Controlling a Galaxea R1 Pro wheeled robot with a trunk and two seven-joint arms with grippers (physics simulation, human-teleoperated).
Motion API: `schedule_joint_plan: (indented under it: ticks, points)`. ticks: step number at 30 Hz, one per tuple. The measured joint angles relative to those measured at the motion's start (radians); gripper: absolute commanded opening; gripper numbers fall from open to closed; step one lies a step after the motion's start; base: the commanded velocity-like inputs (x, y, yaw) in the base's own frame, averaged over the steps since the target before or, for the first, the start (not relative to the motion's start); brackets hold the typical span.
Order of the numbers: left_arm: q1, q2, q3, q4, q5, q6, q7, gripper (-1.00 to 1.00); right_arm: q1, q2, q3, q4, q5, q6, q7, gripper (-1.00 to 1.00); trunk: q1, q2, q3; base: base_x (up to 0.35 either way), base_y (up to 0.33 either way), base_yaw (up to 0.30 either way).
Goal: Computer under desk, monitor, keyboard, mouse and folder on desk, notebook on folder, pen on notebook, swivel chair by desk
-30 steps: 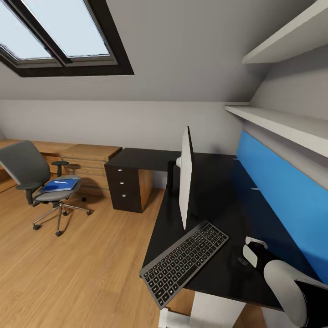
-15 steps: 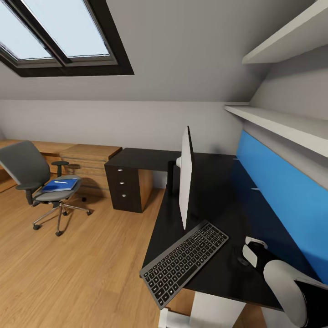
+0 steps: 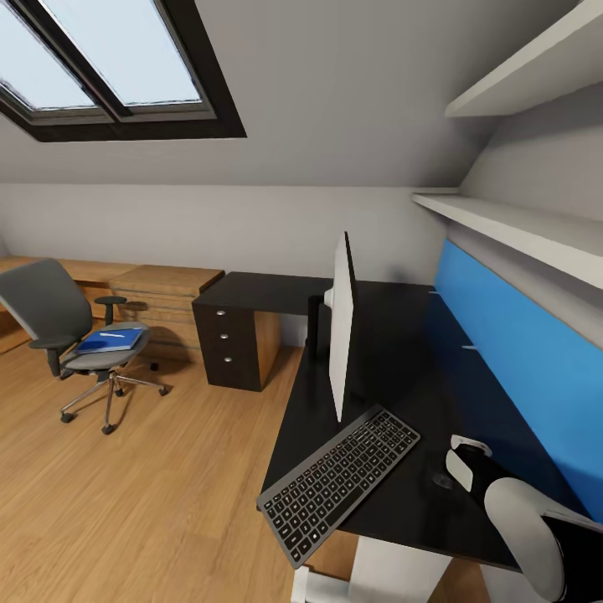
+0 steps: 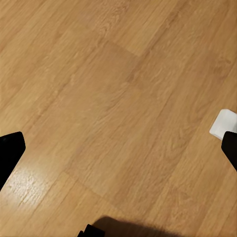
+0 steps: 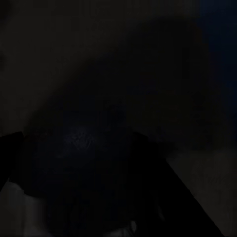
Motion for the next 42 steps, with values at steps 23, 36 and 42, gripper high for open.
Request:
schedule_joint_plan:
  ticks: [23, 36, 42]
  points:
    - [0.0, 0.001, -0.006, 0.0, -0.002, -0.005, -0.008, 1.0, 0.0, -0.014, -0.004, 0.014, -0.008, 0.004, 0.008, -1.0, -0.011, 0.021, 0.009, 0.0, 0.0, 0.0]
    - [0.0, 0.001, -0.006, 0.001, -0.003, -0.006, -0.007, 1.0, 0.0, -0.015, -0.002, 0.002, -0.007, 0.008, 0.009, -1.0, -0.061, 0.112, 0.05, 0.0, 0.0, 0.0]
    - [0.0, 0.001, -0.006, 0.002, -0.003, -0.006, -0.007, 1.0, 0.0, -0.012, -0.004, -0.039, -0.009, 0.012, 0.009, -1.0, -0.084, 0.154, 0.069, 0.0, 0.0, 0.0]
